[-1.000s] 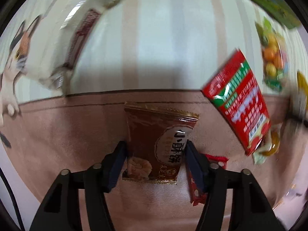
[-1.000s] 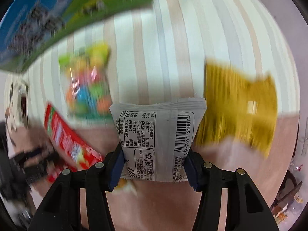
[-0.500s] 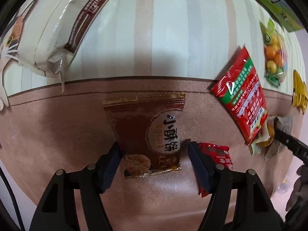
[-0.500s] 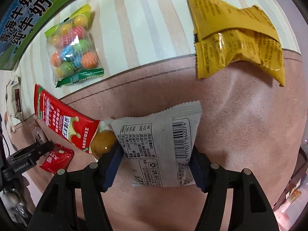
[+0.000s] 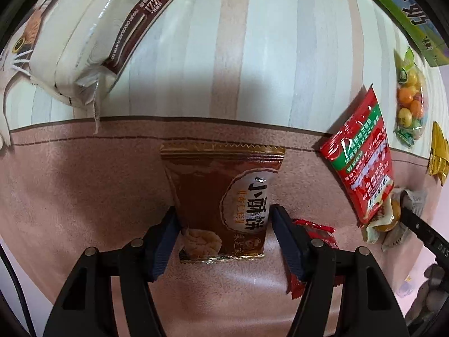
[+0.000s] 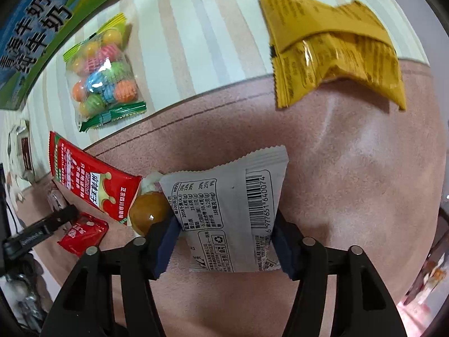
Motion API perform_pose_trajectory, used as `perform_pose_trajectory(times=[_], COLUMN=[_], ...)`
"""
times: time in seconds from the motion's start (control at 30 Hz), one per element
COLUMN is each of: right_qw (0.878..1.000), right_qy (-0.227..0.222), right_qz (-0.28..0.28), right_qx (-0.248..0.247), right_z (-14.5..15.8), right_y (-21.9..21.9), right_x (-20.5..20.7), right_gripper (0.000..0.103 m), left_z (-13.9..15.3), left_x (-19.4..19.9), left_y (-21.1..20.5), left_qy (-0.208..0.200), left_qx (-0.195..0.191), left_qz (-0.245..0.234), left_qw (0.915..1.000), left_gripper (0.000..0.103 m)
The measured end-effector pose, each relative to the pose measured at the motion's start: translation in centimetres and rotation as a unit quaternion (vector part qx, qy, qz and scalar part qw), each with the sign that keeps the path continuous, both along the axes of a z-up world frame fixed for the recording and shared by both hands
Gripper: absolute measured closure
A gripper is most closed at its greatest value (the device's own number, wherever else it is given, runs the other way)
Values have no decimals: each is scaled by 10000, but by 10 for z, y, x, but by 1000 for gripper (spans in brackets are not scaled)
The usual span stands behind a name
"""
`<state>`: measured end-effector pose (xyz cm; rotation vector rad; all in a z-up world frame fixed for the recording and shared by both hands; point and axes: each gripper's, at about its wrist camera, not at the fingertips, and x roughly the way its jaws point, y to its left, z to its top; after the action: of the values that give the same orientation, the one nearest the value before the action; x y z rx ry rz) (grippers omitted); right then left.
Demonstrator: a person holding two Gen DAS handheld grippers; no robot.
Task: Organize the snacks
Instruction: 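Carry both packs into the cardboard box and open both tools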
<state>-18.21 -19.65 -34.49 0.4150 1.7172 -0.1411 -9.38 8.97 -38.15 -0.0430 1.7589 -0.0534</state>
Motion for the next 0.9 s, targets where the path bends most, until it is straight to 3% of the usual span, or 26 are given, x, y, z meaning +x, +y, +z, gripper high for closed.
perform_pose_trajectory(times=[0.07,0.13,0.2,0.47,0.7,0.9], right_qw=[10000,9999,9992,9988,9917,9717], right_qy=[-1,-45,-98,-446,-981,-1926], right_qz=[-21,83,287,218,258,548], right_qx=[18,-54,-255,42,787,1254], right_z=[-4,-2,2,32,92,178], right_y=[-11,-10,-6,-4,8,25], right_x=[3,-1,-5,-18,-1,73], right_gripper=[37,38,47,52,52,52], left_z=[2,8,27,62,152,236], left_x=[-1,-7,-22,-37,-18,47], left_y=[-2,-3,-7,-6,-31,-47], left_qy=[-106,-237,-306,-374,-877,-1501], left_qx=[7,114,120,-188,-793,-1433], left_qz=[66,50,20,95,148,114], left_qw=[9999,9996,9995,9991,9929,9782], left_gripper=[39,48,48,48,48,48])
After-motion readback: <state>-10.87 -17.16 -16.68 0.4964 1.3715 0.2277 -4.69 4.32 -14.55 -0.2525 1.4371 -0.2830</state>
